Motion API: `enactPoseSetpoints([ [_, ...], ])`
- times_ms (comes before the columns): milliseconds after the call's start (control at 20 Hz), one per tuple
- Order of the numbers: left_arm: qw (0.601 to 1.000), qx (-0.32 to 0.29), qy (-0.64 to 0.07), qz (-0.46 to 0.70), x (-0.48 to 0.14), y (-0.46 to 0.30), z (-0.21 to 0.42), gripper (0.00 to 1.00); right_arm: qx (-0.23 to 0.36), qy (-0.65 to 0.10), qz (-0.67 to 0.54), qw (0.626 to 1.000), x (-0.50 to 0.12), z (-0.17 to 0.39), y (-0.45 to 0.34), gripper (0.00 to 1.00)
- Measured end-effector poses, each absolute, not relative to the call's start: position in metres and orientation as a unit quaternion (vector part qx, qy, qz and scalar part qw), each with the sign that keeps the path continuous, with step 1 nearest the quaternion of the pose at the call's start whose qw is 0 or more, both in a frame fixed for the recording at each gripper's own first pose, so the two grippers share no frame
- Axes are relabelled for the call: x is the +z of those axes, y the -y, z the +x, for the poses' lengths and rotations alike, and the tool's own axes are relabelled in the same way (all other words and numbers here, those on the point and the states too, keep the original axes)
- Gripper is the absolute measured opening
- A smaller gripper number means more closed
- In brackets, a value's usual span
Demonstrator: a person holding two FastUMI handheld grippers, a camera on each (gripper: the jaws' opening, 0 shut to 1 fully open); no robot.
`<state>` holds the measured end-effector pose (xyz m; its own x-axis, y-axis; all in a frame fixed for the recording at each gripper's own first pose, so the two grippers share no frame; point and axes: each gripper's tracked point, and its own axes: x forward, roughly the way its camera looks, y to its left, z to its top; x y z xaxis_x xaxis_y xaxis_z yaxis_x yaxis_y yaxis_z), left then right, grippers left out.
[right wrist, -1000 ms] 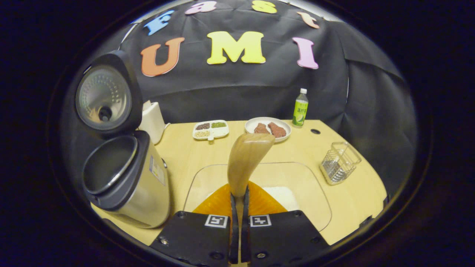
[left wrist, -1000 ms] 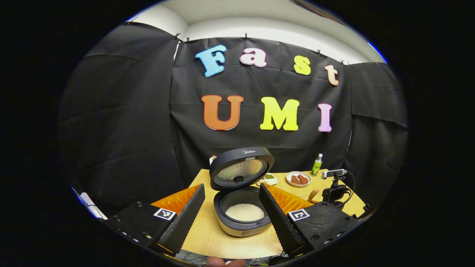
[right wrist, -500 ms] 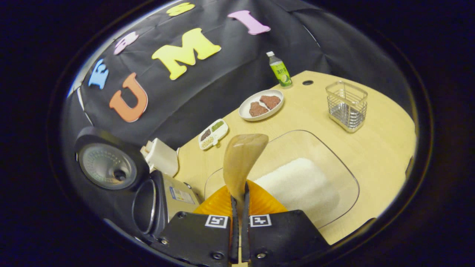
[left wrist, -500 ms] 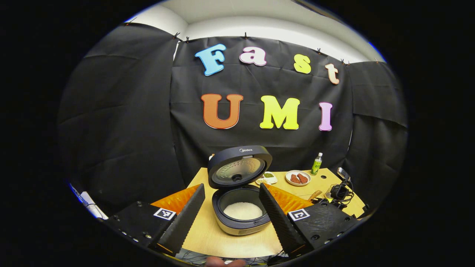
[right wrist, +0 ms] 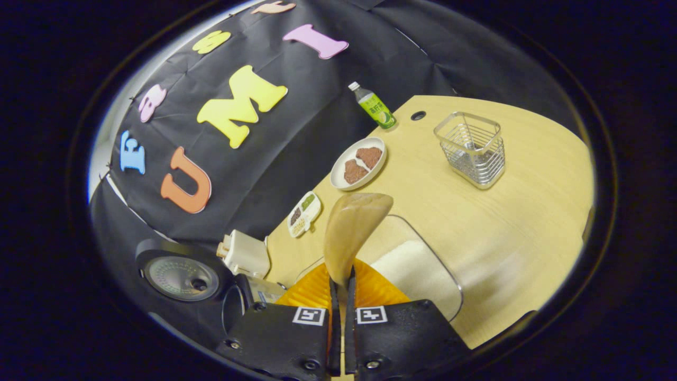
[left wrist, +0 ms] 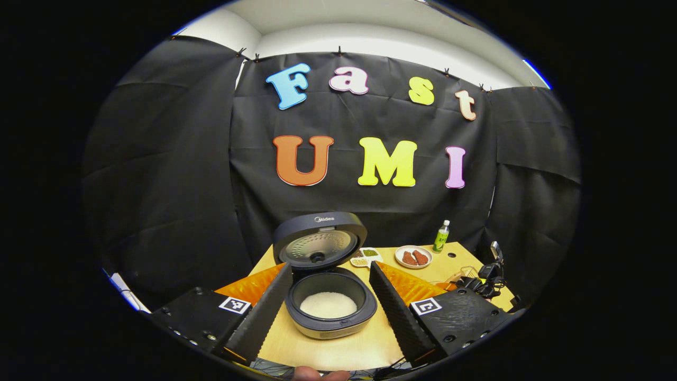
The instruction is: Close the left gripper, press the button to open the rice cooker; take a wooden spoon from the chopstick holder with the right hand, scoop a spoonful of rice and pour it into the rice cooker, then put the wooden spoon back into the chopstick holder.
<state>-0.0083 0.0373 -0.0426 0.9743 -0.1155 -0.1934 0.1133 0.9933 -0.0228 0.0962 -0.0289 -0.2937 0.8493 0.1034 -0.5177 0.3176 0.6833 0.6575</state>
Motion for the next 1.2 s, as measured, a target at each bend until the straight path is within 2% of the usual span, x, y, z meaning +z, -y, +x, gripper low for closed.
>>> enactPoseSetpoints([
  [250, 0.994, -0.056, -0.089, -0.008, -0.04, -0.024, -0.005, 0.95, -0.055, -0.235, 0.43, 0.87, -0.247, 0.095, 0.055, 0.08],
  [450, 0.995, -0.043, -0.084, -0.017, -0.042, -0.029, -0.006, 0.95, -0.029, -0.223, 0.444, 0.867, -0.209, 0.097, 0.038, 0.08],
  [850, 0.996, -0.004, -0.088, -0.023, -0.05, -0.07, -0.032, 0.95, 0.09, -0.229, 0.427, 0.87, -0.14, 0.127, -0.09, 0.08],
  [1200, 0.993, 0.049, -0.102, -0.045, -0.058, -0.124, -0.055, 0.95, 0.146, -0.265, 0.333, 0.893, -0.153, 0.146, -0.195, 0.08],
])
